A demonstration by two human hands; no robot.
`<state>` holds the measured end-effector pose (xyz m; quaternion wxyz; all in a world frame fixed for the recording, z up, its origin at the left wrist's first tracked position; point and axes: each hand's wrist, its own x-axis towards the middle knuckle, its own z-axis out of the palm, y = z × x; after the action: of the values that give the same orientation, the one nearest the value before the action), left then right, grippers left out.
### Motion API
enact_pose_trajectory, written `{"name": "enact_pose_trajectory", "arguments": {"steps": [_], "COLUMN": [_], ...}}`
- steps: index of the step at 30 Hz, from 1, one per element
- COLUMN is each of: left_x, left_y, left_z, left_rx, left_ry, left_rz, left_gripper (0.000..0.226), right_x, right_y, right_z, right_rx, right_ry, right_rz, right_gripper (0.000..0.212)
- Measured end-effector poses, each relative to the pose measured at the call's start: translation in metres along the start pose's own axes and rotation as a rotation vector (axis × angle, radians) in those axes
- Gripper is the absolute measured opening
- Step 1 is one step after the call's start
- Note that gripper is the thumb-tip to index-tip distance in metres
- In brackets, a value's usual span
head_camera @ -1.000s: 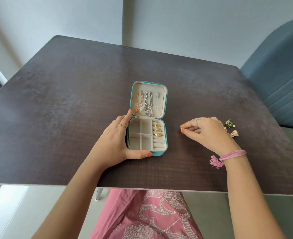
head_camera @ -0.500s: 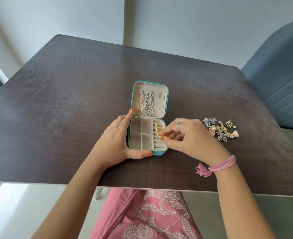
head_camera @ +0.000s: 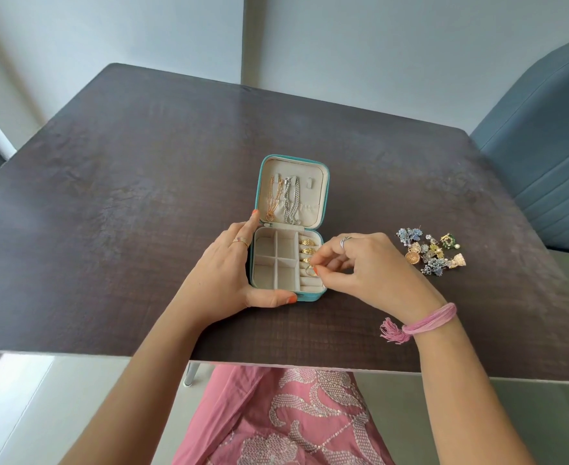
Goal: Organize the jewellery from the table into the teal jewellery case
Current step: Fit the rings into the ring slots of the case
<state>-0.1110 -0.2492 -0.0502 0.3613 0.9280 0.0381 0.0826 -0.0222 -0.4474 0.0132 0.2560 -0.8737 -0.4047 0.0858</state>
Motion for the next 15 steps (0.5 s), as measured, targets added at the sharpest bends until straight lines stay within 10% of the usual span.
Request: {"name": "enact_pose_trajectory", "arguments": {"steps": [15], "left_x": [0.000], "left_y": [0.001], "left_z": [0.000], "left_rx": [-0.016], "left_ry": [0.009], "left_rz": [0.002], "left_gripper": [0.131], "right_x": [-0.009], "right_y": [0.011], "right_z": [0.005], "right_rx": [0.017], "right_ry": [-0.031], "right_rz": [-0.065], "right_gripper": [0.021]}}
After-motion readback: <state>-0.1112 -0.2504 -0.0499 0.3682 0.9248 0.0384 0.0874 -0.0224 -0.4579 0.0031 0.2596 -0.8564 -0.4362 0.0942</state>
